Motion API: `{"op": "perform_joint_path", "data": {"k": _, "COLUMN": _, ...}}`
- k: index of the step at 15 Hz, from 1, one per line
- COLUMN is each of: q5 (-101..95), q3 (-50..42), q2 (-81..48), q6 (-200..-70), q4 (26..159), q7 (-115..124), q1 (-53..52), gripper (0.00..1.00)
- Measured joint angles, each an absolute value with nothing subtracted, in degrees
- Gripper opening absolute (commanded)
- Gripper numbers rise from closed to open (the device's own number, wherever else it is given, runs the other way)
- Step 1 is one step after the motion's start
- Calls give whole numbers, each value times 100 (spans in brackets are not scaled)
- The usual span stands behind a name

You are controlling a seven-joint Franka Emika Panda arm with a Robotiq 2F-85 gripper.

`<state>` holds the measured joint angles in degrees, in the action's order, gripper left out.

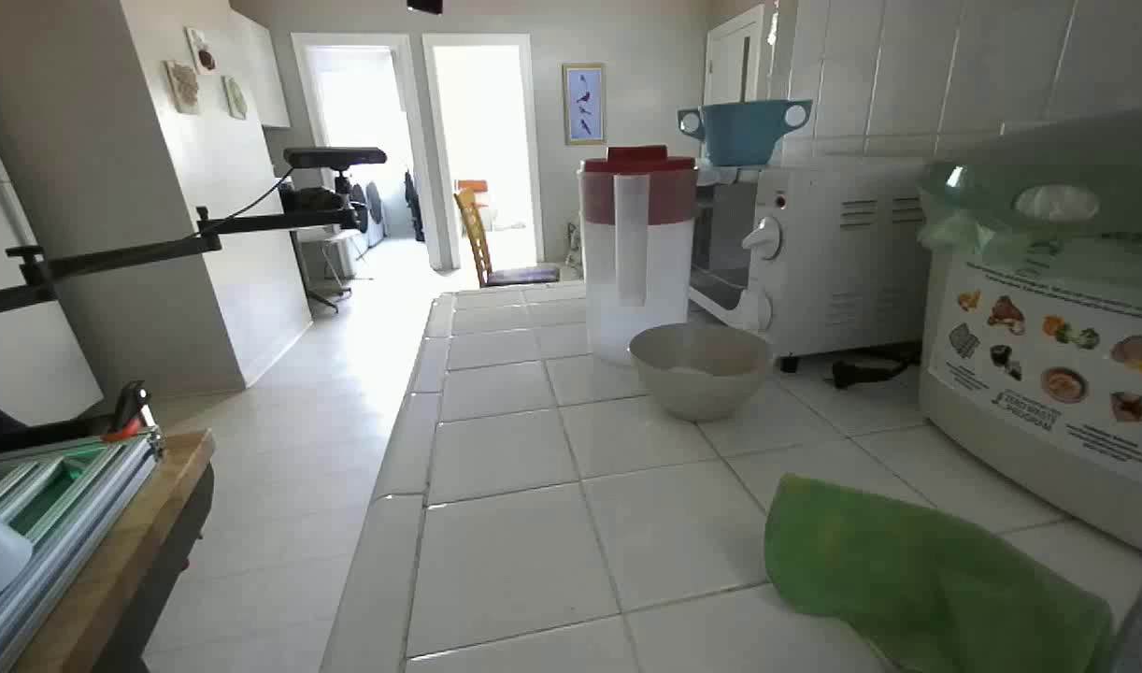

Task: Use the green towel to wipe around the oven knobs

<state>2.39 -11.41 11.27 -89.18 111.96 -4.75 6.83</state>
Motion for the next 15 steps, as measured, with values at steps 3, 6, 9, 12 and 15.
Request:
{"op": "perform_joint_path", "data": {"k": 3, "q5": 239, "q3": -1141, "q2": 1127, "q6": -8918, "q4": 11196, "q7": -475, "q1": 683, "gripper": 100}}
{"op": "perform_joint_path", "data": {"k": 6, "q5": 239, "q3": -1141, "q2": 1127, "q6": -8918, "q4": 11196, "q7": -475, "q1": 683, "gripper": 100}}
{"op": "perform_joint_path", "data": {"k": 9, "q5": 238, "q3": -1135, "q2": 1124, "q6": -9068, "q4": 11204, "q7": -466, "q1": 686, "gripper": 100}}
{"op": "perform_joint_path", "data": {"k": 12, "q5": 238, "q3": -1140, "q2": 1036, "q6": -9745, "q4": 11240, "q7": -454, "q1": 732, "gripper": 100}}
{"op": "perform_joint_path", "data": {"k": 15, "q5": 235, "q3": -1169, "q2": 818, "q6": -10439, "q4": 11271, "q7": -422, "q1": 855, "gripper": 100}}
